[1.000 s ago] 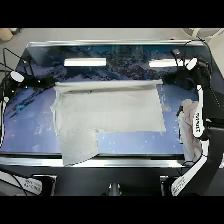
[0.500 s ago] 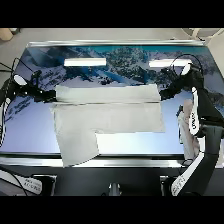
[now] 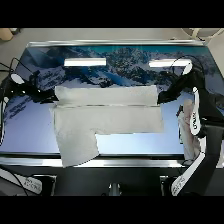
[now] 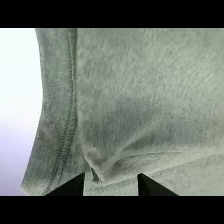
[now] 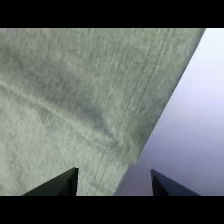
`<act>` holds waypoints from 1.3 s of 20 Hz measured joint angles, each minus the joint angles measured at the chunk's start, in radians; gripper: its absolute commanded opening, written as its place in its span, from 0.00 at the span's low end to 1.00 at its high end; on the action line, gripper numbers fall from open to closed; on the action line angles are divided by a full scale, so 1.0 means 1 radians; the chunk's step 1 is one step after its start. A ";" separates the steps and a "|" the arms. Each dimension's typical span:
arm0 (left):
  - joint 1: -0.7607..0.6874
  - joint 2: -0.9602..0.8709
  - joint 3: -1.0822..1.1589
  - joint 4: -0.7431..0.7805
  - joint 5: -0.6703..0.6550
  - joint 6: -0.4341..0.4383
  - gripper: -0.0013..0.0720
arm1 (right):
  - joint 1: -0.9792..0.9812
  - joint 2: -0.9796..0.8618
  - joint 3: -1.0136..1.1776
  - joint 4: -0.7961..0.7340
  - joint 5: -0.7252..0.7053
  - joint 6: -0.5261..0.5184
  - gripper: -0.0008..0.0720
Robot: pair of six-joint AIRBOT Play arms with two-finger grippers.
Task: Fold the shirts.
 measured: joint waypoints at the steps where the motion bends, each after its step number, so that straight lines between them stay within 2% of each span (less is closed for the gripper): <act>1: 0.014 0.012 0.015 -0.007 -0.032 -0.001 0.60 | -0.016 0.021 0.000 0.000 0.024 -0.002 0.68; 4: 0.061 0.082 -0.028 -0.012 -0.126 -0.003 0.60 | -0.062 0.095 -0.039 -0.007 0.097 0.001 0.67; 6: 0.087 0.166 -0.173 -0.011 -0.151 0.006 0.59 | -0.074 0.175 -0.150 -0.016 0.090 0.001 0.67; 10: 0.121 0.393 -0.596 -0.016 -0.069 0.068 0.59 | -0.086 0.353 -0.473 -0.010 -0.035 -0.028 0.67; 13: 0.130 0.508 -0.807 -0.037 -0.006 0.119 0.57 | -0.088 0.443 -0.632 -0.011 -0.104 -0.065 0.67; 22: 0.127 0.565 -1.013 -0.100 0.059 0.163 0.55 | -0.092 0.498 -0.749 -0.058 -0.165 -0.090 0.67; 23: 0.125 0.565 -1.023 -0.106 0.059 0.163 0.52 | -0.092 0.499 -0.761 -0.060 -0.169 -0.090 0.68; 24: 0.122 0.564 -1.030 -0.109 0.060 0.164 0.44 | -0.092 0.500 -0.776 -0.061 -0.172 -0.090 0.68; 25: 0.118 0.565 -1.035 -0.107 0.065 0.164 0.26 | -0.092 0.500 -0.790 -0.063 -0.172 -0.090 0.68; 26: 0.113 0.563 -1.039 -0.099 0.072 0.165 0.17 | -0.092 0.501 -0.805 -0.064 -0.174 -0.090 0.68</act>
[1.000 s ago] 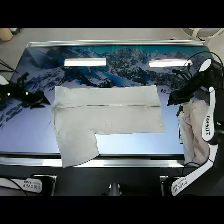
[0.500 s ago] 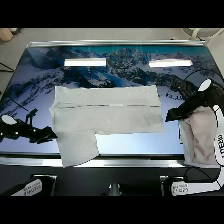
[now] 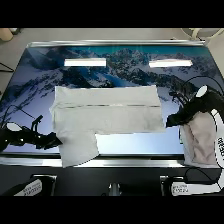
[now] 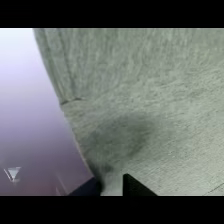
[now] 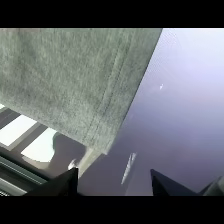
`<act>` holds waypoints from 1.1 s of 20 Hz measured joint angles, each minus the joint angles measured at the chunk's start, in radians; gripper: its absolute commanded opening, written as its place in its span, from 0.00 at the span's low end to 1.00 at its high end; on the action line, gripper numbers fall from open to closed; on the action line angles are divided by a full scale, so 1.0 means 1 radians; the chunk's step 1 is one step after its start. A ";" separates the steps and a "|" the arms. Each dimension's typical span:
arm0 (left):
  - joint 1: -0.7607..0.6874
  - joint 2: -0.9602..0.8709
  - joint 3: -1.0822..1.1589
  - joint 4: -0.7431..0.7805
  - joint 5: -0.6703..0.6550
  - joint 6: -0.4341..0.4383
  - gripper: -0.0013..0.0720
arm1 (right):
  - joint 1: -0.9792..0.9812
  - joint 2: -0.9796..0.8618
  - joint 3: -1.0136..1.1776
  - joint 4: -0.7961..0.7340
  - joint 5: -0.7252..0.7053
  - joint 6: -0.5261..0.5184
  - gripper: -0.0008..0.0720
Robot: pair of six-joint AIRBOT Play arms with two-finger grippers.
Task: Fold the shirts.
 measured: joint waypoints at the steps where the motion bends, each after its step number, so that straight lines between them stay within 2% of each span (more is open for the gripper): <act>1: -0.004 0.000 -0.003 0.007 0.006 0.000 0.06 | 0.000 0.000 -0.016 0.000 -0.005 0.000 0.68; 9: -0.013 0.000 -0.008 0.004 0.021 0.001 0.05 | 0.000 0.000 -0.124 0.035 -0.099 0.001 0.69; 12: -0.013 0.000 -0.008 0.004 0.023 0.001 0.05 | 0.000 -0.002 -0.138 0.085 -0.121 0.007 0.66; 13: -0.013 0.000 -0.008 0.005 0.023 0.001 0.05 | 0.000 -0.004 -0.143 0.099 -0.121 0.012 0.58; 16: -0.015 0.002 -0.002 0.010 0.024 0.001 0.05 | 0.002 -0.010 -0.166 0.127 -0.131 0.019 0.46; 17: -0.016 0.003 0.002 0.011 0.029 0.001 0.05 | 0.002 -0.010 -0.174 0.134 -0.134 0.020 0.34; 18: -0.015 0.003 0.009 0.014 0.040 0.001 0.05 | 0.002 -0.010 -0.181 0.135 -0.142 0.020 0.04; 22: -0.014 0.003 0.052 0.037 0.069 0.001 0.05 | 0.003 -0.012 -0.188 0.135 -0.156 0.021 0.03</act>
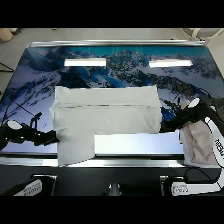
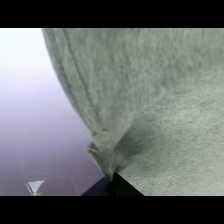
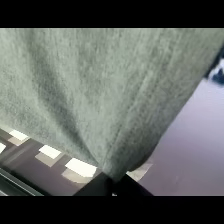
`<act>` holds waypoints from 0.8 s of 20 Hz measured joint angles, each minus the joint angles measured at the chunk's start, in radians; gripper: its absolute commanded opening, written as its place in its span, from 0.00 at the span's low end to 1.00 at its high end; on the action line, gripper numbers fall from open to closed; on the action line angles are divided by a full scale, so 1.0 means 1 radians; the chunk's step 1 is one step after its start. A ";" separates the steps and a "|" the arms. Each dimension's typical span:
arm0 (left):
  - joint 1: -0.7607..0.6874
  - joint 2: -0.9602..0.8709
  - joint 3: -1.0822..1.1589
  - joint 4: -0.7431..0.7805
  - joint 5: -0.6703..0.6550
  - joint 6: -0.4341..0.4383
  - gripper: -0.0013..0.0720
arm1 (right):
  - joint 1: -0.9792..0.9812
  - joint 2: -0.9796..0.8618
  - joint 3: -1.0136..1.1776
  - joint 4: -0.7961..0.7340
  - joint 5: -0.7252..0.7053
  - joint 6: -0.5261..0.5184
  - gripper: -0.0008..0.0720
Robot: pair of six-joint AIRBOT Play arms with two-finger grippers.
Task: Fold the shirts.
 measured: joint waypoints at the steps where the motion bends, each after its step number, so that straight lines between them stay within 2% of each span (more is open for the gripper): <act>1: 0.001 0.002 0.018 0.008 0.003 0.000 0.05 | 0.000 0.003 0.010 -0.004 -0.019 -0.003 0.03; 8: -0.005 0.031 0.248 -0.053 -0.040 0.000 0.04 | 0.009 0.032 0.187 0.019 -0.023 -0.017 0.03; 12: -0.029 -0.003 0.377 -0.095 0.016 -0.005 0.04 | 0.075 0.000 0.321 0.011 -0.103 -0.019 0.03; 16: -0.042 -0.112 0.536 -0.124 0.073 -0.026 0.04 | 0.115 -0.099 0.484 -0.017 -0.179 0.011 0.03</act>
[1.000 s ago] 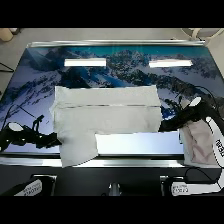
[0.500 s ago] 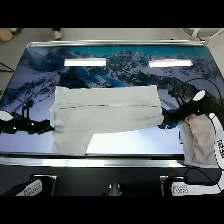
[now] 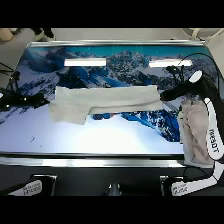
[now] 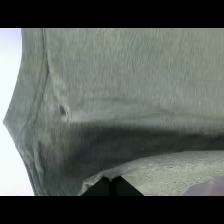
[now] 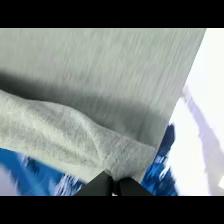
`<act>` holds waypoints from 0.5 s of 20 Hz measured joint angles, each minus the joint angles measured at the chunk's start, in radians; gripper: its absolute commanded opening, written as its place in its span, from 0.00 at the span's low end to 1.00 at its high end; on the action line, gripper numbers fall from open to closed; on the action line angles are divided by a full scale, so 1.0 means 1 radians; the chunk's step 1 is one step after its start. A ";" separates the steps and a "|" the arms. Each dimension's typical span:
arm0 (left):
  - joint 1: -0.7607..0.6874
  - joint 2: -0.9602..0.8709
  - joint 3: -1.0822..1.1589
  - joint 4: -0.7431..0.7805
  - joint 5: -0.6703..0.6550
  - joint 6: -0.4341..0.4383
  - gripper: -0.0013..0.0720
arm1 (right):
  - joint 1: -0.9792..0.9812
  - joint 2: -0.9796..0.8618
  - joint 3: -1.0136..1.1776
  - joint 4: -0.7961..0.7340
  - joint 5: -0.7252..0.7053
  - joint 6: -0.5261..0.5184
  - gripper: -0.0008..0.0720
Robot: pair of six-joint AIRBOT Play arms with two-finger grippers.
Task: Fold the shirts.
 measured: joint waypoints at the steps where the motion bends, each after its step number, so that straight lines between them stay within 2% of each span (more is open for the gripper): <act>1: -0.002 -0.037 0.042 -0.009 0.008 -0.002 0.04 | 0.005 -0.030 0.042 -0.006 -0.018 0.008 0.03; 6: -0.020 -0.252 0.261 -0.029 0.030 -0.009 0.05 | 0.013 -0.167 0.202 -0.014 -0.102 0.024 0.03; 10: -0.029 -0.402 0.387 -0.034 0.035 -0.016 0.04 | 0.014 -0.249 0.249 0.013 -0.167 0.032 0.04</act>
